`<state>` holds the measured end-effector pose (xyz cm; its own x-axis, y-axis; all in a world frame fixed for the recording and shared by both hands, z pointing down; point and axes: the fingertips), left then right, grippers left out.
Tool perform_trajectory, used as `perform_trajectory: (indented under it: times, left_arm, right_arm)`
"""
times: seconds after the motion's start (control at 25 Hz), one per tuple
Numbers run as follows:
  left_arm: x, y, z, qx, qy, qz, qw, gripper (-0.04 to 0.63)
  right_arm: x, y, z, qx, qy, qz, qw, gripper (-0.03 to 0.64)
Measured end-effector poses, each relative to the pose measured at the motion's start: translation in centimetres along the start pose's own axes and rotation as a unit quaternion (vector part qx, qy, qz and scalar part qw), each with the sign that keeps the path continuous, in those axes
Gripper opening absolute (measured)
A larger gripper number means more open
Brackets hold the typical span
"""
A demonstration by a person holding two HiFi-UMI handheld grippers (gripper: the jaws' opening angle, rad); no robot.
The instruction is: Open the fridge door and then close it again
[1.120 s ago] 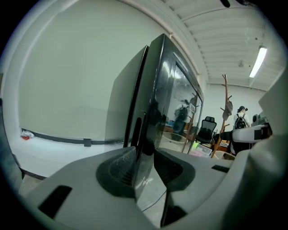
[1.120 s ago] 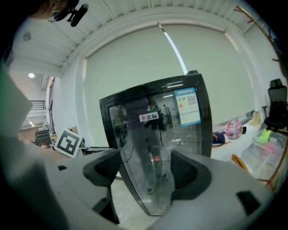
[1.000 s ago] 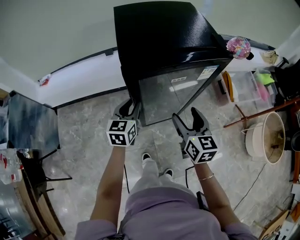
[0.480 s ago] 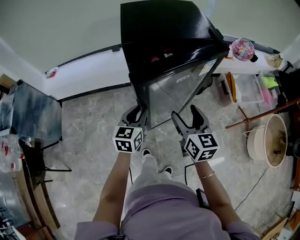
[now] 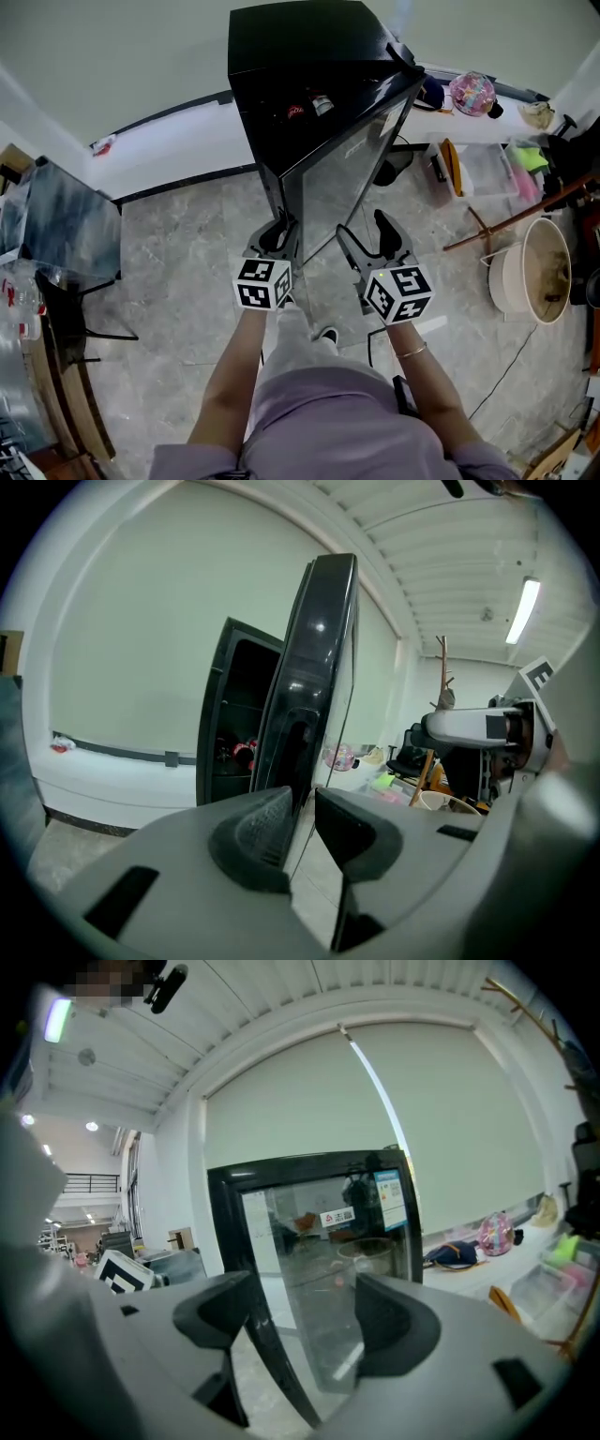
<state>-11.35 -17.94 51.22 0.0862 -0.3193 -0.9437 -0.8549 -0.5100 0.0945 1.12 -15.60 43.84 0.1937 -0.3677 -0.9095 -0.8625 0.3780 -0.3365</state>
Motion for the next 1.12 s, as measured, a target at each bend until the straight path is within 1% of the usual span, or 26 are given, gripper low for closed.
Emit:
perform_trajectory:
  times: [0.36,0.72,0.96,1.12]
  left_arm:
    - [-0.7,-5.4,1.3,-0.023,0.000,-0.010,0.9997,0.074]
    - [-1.2,-10.3,2.0,-0.048,0.000,-0.031,0.9984,0.074]
    - [-1.6,-13.3,2.1,-0.067,0.004,-0.047,0.9966,0.074]
    - [-1.9,-14.7,2.1,-0.079,0.005,-0.051,0.9955,0.074]
  right_arm:
    - [0.5,1.7,3.6,0.020,-0.012,0.024,0.999,0.342]
    - [2.0,5.3,4.0,0.057,-0.026,0.066,0.996,0.342]
    - [3.2,6.1,3.8,0.052,-0.039,0.103,0.993,0.337]
    - [3.3,5.6,4.1,0.038,-0.039,0.115,0.992,0.313]
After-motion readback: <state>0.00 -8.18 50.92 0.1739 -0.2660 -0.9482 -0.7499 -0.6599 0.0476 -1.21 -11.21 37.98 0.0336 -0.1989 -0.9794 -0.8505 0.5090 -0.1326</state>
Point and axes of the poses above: the fingertips, and each gripper's own axes: z backward along the fingers, y to its left, x out of its top, and after that the axes turned 9 degrees about -z, right-handed
